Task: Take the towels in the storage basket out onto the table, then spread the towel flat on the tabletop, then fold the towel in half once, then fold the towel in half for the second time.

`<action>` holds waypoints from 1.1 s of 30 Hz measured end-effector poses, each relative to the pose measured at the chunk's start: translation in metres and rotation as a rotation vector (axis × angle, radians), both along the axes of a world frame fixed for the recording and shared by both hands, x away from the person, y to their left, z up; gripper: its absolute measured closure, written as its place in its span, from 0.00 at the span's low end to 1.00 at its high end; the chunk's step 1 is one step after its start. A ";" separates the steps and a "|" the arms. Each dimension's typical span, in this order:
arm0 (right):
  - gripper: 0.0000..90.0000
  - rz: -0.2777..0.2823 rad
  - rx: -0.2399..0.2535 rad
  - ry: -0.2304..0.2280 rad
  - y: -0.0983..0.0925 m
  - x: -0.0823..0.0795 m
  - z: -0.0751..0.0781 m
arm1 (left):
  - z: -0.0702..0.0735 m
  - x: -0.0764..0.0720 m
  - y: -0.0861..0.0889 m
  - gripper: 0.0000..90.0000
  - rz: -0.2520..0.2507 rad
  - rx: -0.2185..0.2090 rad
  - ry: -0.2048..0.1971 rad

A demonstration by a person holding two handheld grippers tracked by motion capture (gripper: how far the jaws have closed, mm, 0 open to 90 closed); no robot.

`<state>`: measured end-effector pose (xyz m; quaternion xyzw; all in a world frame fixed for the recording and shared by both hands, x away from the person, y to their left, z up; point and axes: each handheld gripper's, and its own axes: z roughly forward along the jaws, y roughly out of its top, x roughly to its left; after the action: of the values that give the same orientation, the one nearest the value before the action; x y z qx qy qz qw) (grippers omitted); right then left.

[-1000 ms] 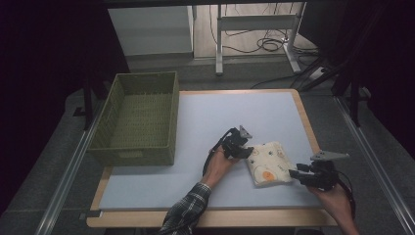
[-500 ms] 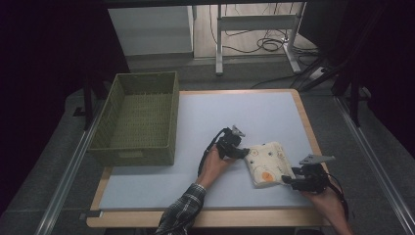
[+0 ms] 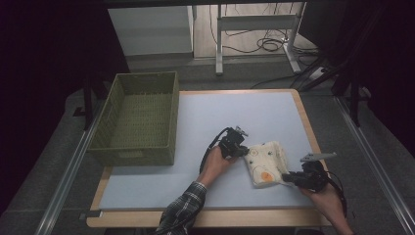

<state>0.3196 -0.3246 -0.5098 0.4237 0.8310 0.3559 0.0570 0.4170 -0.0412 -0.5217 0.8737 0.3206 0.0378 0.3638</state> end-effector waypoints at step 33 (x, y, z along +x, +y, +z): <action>0.89 0.123 0.090 -0.075 0.051 0.008 0.042 | 0.057 -0.002 0.061 0.93 0.059 0.077 -0.065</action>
<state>0.3277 -0.2740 -0.4681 0.3605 0.8357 0.4116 0.0472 0.4151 0.0195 -0.4644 0.8755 0.3326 0.0892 0.3390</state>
